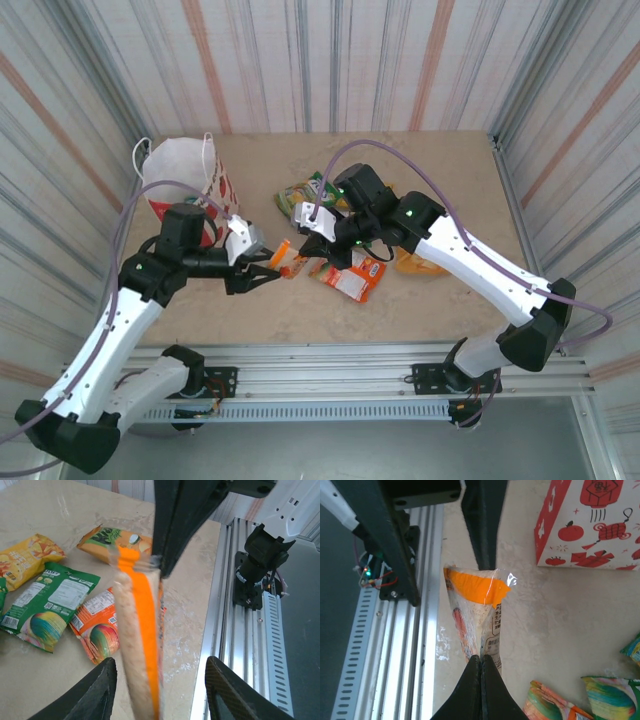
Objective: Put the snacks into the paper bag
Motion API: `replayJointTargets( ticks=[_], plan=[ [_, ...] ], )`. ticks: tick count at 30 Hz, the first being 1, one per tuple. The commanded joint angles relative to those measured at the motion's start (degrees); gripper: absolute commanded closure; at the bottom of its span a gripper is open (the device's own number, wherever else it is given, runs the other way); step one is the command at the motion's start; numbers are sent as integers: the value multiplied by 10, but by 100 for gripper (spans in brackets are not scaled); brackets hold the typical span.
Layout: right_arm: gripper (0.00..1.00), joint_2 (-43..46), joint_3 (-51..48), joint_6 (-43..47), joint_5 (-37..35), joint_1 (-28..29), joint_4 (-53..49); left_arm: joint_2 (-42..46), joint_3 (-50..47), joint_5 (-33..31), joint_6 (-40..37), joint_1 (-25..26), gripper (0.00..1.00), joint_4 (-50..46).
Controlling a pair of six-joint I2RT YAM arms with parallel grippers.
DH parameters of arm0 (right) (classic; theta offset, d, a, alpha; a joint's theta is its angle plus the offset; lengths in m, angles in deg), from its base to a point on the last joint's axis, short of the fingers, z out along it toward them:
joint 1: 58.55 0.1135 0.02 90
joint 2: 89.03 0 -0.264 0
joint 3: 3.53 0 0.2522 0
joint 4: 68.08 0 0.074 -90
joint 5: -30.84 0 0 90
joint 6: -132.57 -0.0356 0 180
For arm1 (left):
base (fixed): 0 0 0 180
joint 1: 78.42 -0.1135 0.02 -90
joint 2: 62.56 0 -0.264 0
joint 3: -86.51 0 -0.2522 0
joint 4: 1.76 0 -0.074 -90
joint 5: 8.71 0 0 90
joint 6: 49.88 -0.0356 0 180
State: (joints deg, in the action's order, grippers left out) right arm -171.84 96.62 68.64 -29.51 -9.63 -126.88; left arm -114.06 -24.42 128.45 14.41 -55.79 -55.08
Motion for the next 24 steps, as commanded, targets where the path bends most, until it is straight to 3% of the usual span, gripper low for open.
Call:
replayJointTargets(
  ticks=[1,8,12,15,17,21,24],
  plan=[
    [100,17,15,12,26,-4,11,-9,9,18,-10,4,53,31],
    [100,22,11,2,26,-4,22,-26,24,32,-2,6,83,33],
    [100,30,5,-16,-10,-4,30,-19,32,35,4,6,94,32],
    [65,50,-15,-62,-66,-5,59,-10,46,-9,24,6,99,31],
    [51,74,-43,-108,-103,-10,96,-13,74,-53,41,6,100,16],
    [44,131,-121,-203,-124,-29,183,-39,168,-137,68,4,100,-30],
    [44,158,-175,-259,-127,-36,244,-81,257,-200,92,-8,100,-58]
  ],
)
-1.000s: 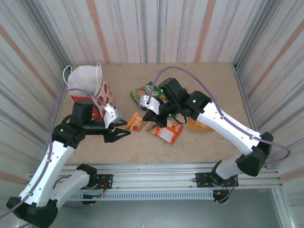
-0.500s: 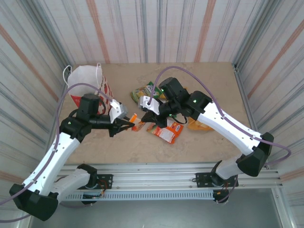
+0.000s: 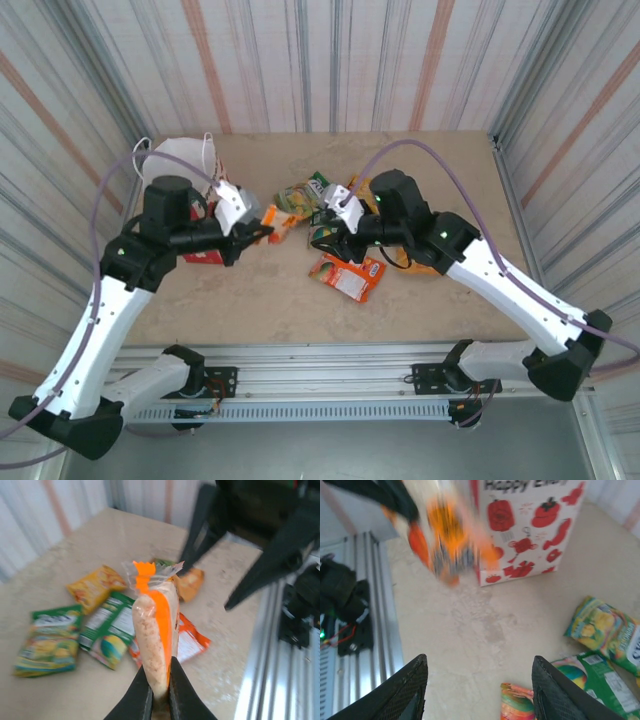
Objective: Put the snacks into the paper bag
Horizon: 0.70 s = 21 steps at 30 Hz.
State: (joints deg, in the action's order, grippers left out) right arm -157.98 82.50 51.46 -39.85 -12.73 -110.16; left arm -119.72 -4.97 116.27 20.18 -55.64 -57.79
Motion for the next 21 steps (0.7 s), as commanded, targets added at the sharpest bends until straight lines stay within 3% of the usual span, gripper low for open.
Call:
replayJointTargets(
  ticks=[1,10,17,21],
  plan=[
    [44,23,-46,-102,-23,-5,88,-41,94,-91,44,-21,99,-39],
    [45,-5,-59,-187,-38,20,81,-156,292,-119,129,-174,99,-33],
    [45,-45,-56,-226,-42,43,80,-185,327,-131,169,-254,96,-4],
    [45,-67,-54,-248,-39,49,80,-194,326,-174,163,-275,95,-29]
  ],
)
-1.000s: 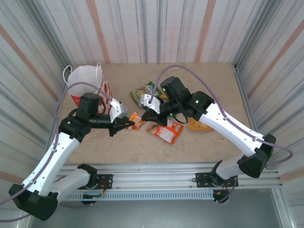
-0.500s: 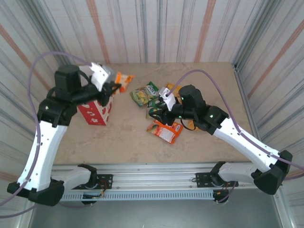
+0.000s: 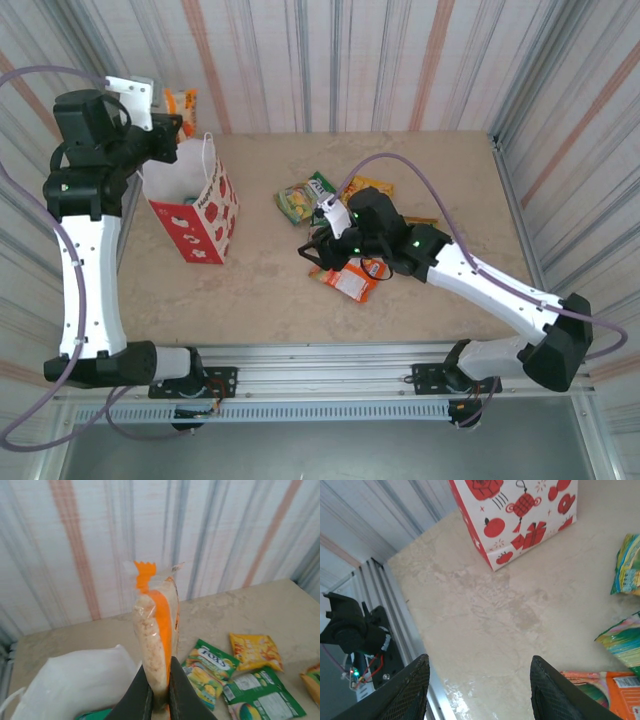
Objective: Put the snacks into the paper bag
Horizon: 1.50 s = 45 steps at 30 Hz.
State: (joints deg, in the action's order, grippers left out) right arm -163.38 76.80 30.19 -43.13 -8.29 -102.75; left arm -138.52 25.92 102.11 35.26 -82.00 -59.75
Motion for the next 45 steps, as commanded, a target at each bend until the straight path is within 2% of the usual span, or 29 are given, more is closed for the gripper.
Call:
replayJointTargets(
  ticks=[1,3,7,10,16,17,20,21,22,24,27,31,40,45],
  plan=[
    [46,-17,4,-41,-7,5,6,-9,16,-43,6,-14,95,-19],
    [46,-25,5,-52,-8,6,6,-10,9,-46,-14,-16,94,-39],
    [45,-39,5,-67,-6,7,13,6,-20,-80,-12,-17,95,-34],
    [45,-50,8,-73,0,9,11,-4,-23,-84,-6,-18,94,-54],
    [44,-60,15,-76,2,9,2,-51,3,-105,22,-16,86,-134],
    [44,-60,14,-77,2,9,2,-53,0,-110,24,-16,82,-137],
    [44,-62,14,-77,1,9,-1,-54,-4,-114,28,-15,57,-141],
    [44,-62,14,-78,1,9,-1,-52,-4,-114,28,-15,51,-142],
    [43,-63,14,-80,0,8,-2,-48,-5,-112,29,-16,48,-141],
    [43,-63,14,-88,2,6,-4,-39,-3,-109,31,-14,46,-140],
    [43,-57,11,-115,-1,-5,-16,-17,-5,-78,37,-12,47,-141],
    [43,-34,-13,-182,-22,-35,-44,28,-39,1,39,3,47,-139],
    [45,58,-165,-369,-20,-138,-61,171,-210,102,68,68,48,-113],
    [46,99,-256,-437,-8,-170,-44,235,-299,174,80,88,49,-77]
  ],
)
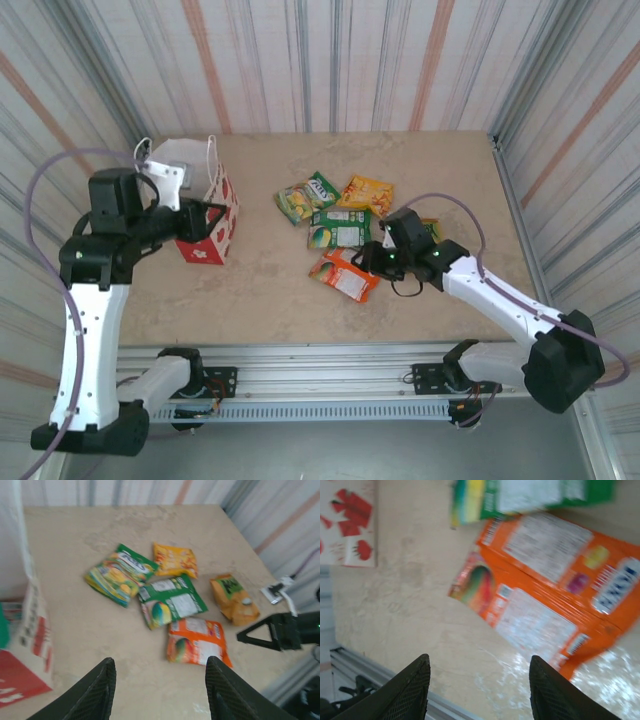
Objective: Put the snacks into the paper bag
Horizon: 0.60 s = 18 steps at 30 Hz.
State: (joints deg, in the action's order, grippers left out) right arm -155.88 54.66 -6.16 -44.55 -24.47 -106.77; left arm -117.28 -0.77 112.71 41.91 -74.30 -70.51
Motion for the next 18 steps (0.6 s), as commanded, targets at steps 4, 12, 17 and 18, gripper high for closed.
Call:
replayJointTargets(
  ticks=[4,12,17,18],
  plan=[
    [46,41,-105,-122,35,-27,61,55,-90,90,15,49,49,49],
    [46,-4,-159,-170,74,-32,178,80,-166,81,59,104,49,92],
    [45,-48,-165,-177,78,-32,218,78,-174,78,66,115,49,100],
    [45,-57,-166,-178,78,-32,228,77,-175,79,66,116,49,100]
  ],
)
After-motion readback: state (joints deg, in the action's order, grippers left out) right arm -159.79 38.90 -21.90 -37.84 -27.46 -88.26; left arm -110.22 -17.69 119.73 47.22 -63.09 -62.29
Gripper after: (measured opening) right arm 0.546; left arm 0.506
